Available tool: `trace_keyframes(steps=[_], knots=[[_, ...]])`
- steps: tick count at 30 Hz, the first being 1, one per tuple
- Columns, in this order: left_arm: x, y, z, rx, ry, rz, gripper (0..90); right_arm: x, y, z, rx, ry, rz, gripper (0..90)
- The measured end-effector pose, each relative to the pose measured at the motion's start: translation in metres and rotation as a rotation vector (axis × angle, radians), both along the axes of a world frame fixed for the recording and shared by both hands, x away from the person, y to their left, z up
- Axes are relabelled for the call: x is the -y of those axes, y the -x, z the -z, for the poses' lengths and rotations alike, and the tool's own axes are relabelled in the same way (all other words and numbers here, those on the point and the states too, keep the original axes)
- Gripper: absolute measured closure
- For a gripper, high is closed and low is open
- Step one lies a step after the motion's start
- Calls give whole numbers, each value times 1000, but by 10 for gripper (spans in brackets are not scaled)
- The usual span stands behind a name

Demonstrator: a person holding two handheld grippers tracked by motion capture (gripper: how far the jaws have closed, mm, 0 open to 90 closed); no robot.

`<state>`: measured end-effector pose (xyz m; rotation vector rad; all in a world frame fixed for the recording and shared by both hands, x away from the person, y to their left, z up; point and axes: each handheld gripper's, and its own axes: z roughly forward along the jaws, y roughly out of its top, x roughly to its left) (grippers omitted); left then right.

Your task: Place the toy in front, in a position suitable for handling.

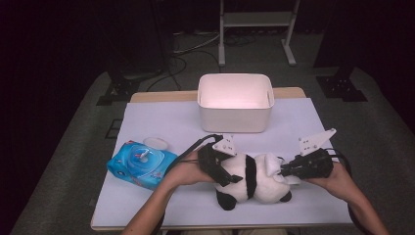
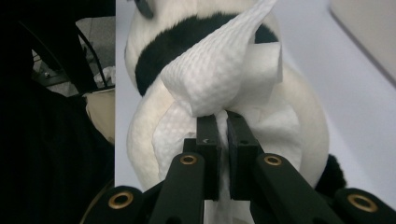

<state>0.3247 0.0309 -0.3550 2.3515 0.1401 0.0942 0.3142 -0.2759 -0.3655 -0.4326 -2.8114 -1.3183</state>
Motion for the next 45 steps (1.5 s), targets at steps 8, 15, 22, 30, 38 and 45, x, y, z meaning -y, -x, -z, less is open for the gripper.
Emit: trace_keyframes(steps=[8, 15, 22, 30, 38, 45], knots=[[-1, 3, 1, 19, -13, 4, 191, -32, -10, -9, 31, 17, -59, 847], [0, 3, 2, 22, 0, 6, 192, -9, -3, -5, 27, -10, -3, 846], [0, 4, 2, 27, 1, 4, 192, 28, 8, 8, 0, -62, 65, 845], [-2, 5, 3, 24, 10, -5, 190, 31, 6, 6, -2, -39, 76, 843], [-2, 5, 3, 24, 12, -8, 189, -4, -15, -5, 7, -9, 13, 843], [-1, -4, -8, 3, 16, -4, 180, -26, -19, -4, 8, -14, -35, 843]])
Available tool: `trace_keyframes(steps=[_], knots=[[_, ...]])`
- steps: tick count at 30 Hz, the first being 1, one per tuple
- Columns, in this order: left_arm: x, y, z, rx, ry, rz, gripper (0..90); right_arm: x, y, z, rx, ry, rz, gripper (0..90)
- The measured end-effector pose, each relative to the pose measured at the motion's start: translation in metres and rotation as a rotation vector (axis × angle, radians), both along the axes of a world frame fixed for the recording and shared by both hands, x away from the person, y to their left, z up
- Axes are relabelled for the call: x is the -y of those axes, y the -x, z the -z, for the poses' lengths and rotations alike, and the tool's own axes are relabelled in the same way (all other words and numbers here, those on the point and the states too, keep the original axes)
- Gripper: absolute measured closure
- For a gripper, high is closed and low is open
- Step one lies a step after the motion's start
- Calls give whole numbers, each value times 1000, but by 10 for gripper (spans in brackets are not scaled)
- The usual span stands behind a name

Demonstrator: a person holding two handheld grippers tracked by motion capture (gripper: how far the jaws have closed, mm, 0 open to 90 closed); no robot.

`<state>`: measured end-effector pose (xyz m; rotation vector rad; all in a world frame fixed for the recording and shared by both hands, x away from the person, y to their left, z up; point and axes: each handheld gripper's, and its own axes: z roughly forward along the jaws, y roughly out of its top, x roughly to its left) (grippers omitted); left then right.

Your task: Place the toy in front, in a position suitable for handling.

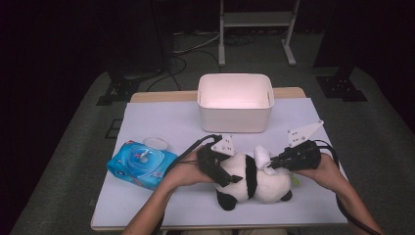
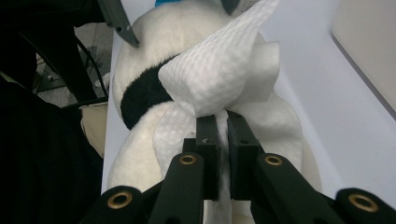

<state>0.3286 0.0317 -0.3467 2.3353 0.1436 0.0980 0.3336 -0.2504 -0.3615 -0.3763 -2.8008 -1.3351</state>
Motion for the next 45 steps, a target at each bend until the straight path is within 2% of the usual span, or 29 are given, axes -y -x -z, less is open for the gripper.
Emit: trace_keyframes(steps=[3, 7, 11, 16, 22, 25, 29, 33, 37, 40, 45], knots=[[6, -8, 0, -17, -33, 5, 173, -5, 2, 0, 4, -4, -16, 844], [10, -12, 2, -55, -50, 24, 176, -3, 2, -1, 6, 0, -10, 843], [9, -8, 4, -51, -50, 35, 181, 11, 3, -1, 2, -20, 16, 843], [7, 2, 6, -29, -26, 44, 182, 35, 10, 7, -8, -56, 59, 843], [4, 6, 9, -22, -16, 34, 192, 51, 12, 6, -17, -47, 93, 842], [1, 7, 11, -25, -9, 26, 191, 43, 4, 3, -19, -26, 86, 842], [-1, 9, 11, -26, -1, 18, 189, 22, -8, 0, -32, -8, 57, 842], [-6, 7, 6, -42, 5, 10, 154, 5, -7, 1, -28, 11, 17, 844], [-10, 5, 2, -56, 10, 6, 150, 3, -1, 1, -12, 10, -1, 845], [-12, 2, 3, -74, 6, 1, 148, 8, 2, 1, -22, 3, -7, 845], [-11, 5, 9, -69, -14, 17, 162, 5, -3, -1, -17, 13, -6, 845]])
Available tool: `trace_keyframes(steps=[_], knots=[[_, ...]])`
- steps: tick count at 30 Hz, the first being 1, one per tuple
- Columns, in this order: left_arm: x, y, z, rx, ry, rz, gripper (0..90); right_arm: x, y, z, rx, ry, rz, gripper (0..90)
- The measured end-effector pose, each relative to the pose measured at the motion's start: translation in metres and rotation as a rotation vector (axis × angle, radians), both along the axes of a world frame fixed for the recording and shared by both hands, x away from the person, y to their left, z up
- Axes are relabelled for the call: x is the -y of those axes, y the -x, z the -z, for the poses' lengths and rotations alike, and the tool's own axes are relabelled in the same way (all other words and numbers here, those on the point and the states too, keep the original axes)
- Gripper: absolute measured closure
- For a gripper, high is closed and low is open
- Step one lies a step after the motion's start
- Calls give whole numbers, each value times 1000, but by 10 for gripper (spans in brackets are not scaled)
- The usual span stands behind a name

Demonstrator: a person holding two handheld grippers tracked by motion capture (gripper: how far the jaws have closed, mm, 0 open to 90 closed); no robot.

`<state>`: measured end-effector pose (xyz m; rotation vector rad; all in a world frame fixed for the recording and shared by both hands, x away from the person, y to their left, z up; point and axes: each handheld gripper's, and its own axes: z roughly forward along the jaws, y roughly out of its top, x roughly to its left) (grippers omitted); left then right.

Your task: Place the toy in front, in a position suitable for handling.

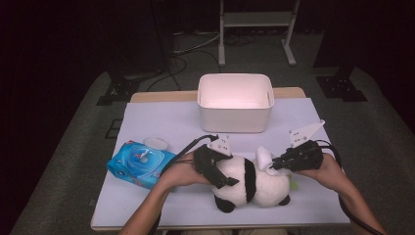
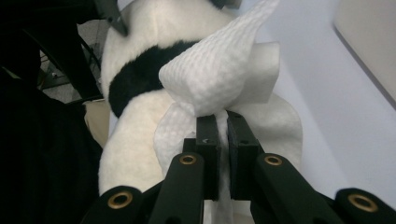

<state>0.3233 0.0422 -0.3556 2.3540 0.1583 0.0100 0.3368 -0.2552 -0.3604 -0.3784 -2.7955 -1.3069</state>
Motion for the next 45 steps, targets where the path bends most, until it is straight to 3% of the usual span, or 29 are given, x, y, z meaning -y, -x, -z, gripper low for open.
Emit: trace_keyframes(steps=[6, 10, 14, 22, 29, 34, 42, 45], knots=[[0, 1, 0, 8, 3, 0, 163, -19, -13, -2, -8, 6, -22, 845], [1, 1, 0, 12, 5, 1, 164, -19, -16, -2, -8, 8, -20, 845], [3, 2, -1, 26, 7, 9, 164, 1, -11, 0, -11, -12, 25, 845], [1, 3, 0, 27, 16, 6, 164, 50, 4, 21, -41, -85, 124, 844], [0, 5, 1, 37, 27, 5, 163, 67, 14, 33, -70, -97, 159, 843], [3, 7, 1, 46, 28, 4, 163, 54, 14, 20, -35, -77, 130, 843], [10, 9, -1, 64, 26, 9, 162, -2, 10, -1, 16, -4, 11, 842], [8, 8, 0, 63, 30, 5, 161, -17, 9, -3, 17, -12, -19, 842]])
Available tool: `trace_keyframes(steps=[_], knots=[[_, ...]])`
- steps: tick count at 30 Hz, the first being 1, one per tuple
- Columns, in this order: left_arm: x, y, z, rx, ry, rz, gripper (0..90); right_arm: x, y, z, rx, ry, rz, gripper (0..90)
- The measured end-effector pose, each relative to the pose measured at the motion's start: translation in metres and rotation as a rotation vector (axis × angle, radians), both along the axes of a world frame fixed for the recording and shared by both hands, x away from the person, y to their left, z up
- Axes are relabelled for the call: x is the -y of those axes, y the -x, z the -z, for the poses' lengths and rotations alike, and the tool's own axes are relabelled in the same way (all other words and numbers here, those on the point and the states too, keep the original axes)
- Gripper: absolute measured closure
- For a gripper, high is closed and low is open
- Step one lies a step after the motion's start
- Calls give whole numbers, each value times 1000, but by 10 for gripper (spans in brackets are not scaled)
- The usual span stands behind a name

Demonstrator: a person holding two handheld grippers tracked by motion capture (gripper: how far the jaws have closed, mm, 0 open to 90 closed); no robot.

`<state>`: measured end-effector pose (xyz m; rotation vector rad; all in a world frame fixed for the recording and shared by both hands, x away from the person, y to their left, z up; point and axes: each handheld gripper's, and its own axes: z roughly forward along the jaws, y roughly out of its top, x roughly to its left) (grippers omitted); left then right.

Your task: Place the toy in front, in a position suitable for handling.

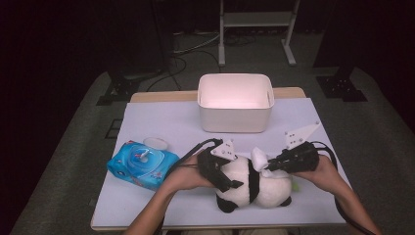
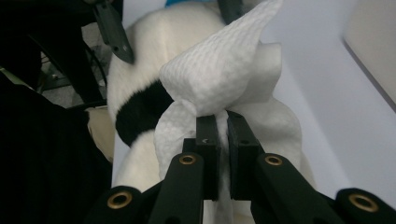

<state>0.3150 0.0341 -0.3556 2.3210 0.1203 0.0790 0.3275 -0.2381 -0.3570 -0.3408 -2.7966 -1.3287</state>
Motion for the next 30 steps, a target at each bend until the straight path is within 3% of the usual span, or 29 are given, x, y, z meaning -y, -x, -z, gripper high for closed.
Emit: trace_keyframes(steps=[4, 9, 13, 18, 23, 30], knots=[[-5, 0, -1, 0, 21, -3, 154, -9, 2, 0, 4, 16, -18, 842], [-19, 3, -4, 6, 67, -3, 154, 1, 0, 0, -12, 16, -3, 842], [-31, 6, -3, 1, 66, -7, 154, 3, 1, 0, -8, 20, 6, 840], [-42, 9, 8, -13, 74, -20, 155, -2, 3, -1, 6, 21, 17, 838], [-39, 8, 15, -37, 120, -23, 178, -18, 7, -4, 14, 36, -4, 838], [-25, 5, 14, -18, 97, -14, 184, -37, 2, -11, 29, 63, -36, 839]])
